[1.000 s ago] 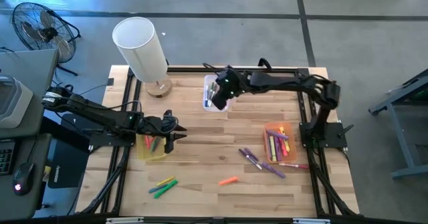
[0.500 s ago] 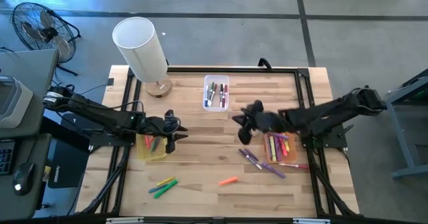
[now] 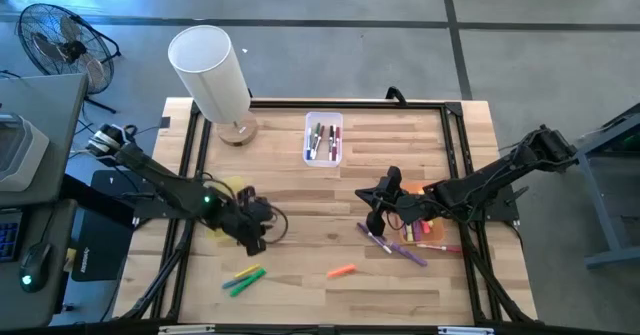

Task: Pick & Place Markers
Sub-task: Put the yellow pen into the yellow bin

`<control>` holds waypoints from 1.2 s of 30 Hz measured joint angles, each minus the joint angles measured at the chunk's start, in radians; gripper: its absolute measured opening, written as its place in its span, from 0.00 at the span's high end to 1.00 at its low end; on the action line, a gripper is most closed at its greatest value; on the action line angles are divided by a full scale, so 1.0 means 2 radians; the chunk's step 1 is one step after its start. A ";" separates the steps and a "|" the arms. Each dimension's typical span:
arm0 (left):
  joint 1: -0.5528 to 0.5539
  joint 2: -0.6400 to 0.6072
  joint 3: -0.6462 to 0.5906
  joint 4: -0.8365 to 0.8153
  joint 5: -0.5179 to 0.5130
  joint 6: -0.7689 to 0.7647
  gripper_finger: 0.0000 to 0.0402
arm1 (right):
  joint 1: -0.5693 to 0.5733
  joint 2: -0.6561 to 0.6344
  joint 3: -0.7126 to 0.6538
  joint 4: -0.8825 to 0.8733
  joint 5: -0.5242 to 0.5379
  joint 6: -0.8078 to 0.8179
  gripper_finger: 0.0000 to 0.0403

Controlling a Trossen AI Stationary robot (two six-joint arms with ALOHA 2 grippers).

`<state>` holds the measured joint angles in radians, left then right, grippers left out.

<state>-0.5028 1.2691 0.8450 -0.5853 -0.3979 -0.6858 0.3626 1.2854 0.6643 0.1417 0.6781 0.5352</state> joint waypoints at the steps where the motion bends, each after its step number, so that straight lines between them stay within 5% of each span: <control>1: -0.009 0.015 0.016 -0.022 0.010 -0.022 0.70 | 0.000 0.000 0.000 0.000 0.000 -0.001 1.00; 10: -0.085 0.140 0.117 -0.161 0.105 -0.171 0.74 | -0.001 0.000 0.000 -0.001 -0.019 -0.010 1.00; 17: -0.113 0.195 0.128 -0.138 0.167 -0.281 0.81 | -0.001 0.000 0.000 -0.001 -0.019 -0.012 1.00; 36: -0.132 0.202 0.093 -0.084 0.155 -0.354 0.72 | -0.001 0.000 0.000 0.018 -0.021 -0.023 1.00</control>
<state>-0.7677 1.6722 1.0309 -0.7525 -0.0879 -1.3933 0.3607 1.2854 0.6647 0.1776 0.6366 0.4896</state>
